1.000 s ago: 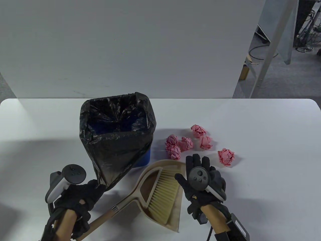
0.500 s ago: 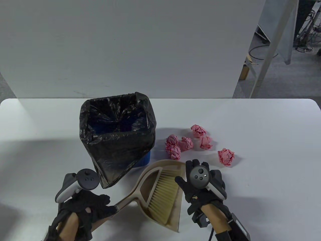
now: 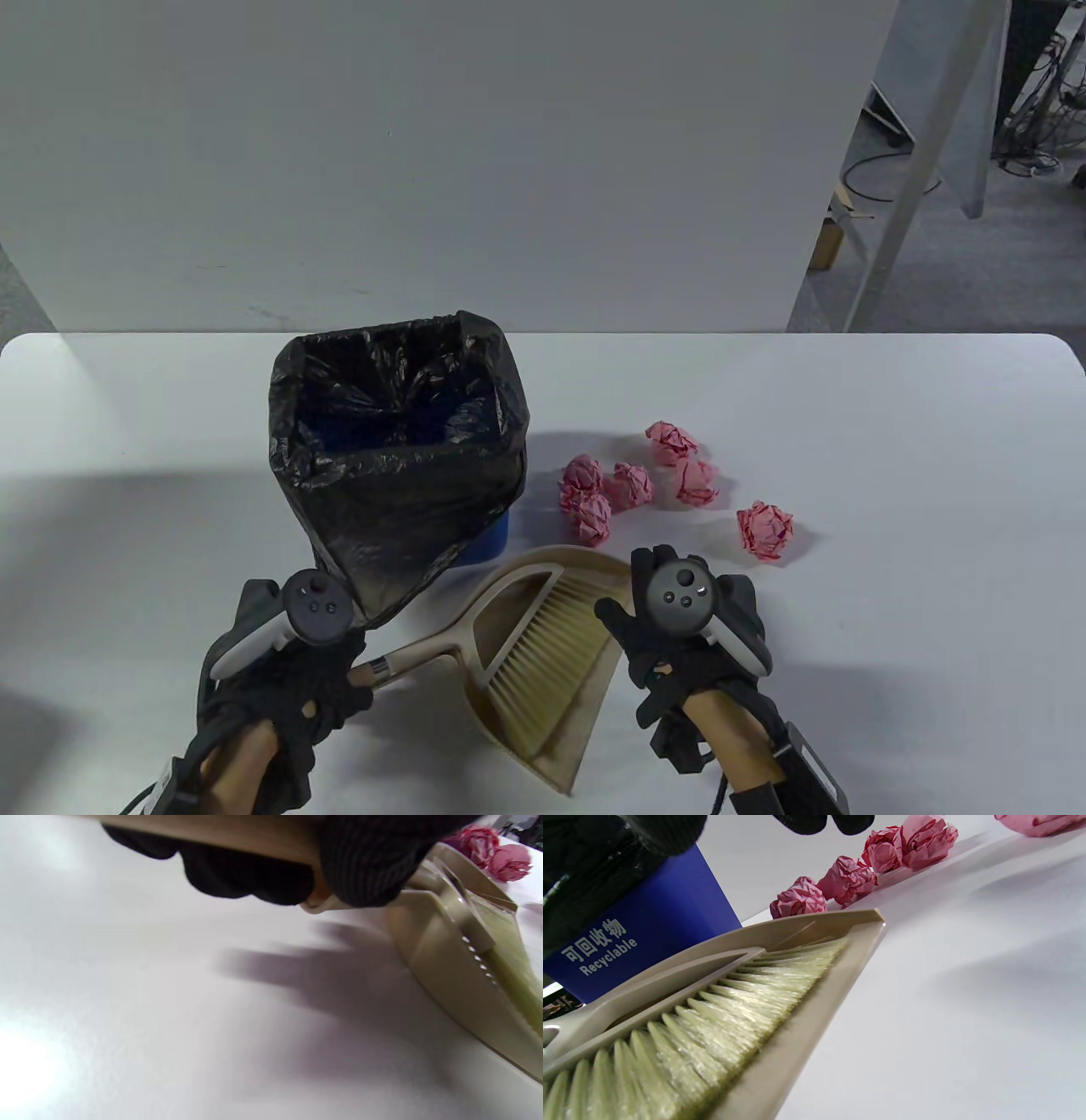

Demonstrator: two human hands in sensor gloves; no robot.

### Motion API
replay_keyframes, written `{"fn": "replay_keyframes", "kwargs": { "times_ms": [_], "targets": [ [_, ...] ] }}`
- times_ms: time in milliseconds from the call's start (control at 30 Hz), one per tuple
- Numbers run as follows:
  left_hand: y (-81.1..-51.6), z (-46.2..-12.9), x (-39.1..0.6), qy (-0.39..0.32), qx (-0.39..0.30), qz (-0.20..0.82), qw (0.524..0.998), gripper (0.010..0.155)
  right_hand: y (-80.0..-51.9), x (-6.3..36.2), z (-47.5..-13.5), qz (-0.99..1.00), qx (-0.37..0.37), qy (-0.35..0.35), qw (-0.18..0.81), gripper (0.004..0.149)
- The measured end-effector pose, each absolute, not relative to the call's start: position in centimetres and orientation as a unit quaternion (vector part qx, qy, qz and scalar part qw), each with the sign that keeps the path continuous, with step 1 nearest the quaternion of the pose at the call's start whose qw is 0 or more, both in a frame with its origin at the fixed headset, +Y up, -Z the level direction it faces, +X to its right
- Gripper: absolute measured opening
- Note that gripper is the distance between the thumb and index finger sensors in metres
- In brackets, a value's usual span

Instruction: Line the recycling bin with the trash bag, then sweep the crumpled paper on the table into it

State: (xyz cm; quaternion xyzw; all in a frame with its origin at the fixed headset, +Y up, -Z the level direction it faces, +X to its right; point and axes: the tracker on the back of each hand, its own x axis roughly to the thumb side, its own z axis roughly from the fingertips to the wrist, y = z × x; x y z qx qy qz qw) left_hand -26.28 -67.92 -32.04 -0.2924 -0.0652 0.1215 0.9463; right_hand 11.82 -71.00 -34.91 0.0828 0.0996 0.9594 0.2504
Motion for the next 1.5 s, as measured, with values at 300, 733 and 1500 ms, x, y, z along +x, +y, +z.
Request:
{"fn": "replay_keyframes", "kwargs": {
  "times_ms": [300, 733, 1500],
  "targets": [
    [-65.0, -31.5, -26.9, -0.139, -0.212, 0.185, 0.950, 0.075, -68.9, 12.9, -34.2, 0.944, 0.095, 0.005, 0.315, 0.079],
    [-62.4, -34.6, -12.3, -0.216, -0.170, 0.221, 0.936, 0.076, -66.8, 14.8, -32.6, 0.916, 0.084, -0.150, 0.364, 0.078],
    [-68.5, -41.0, -1.6, -0.296, -0.302, 0.717, 0.555, 0.071, -69.0, 15.7, -34.9, 0.727, 0.065, -0.103, 0.676, 0.074]
  ]
}}
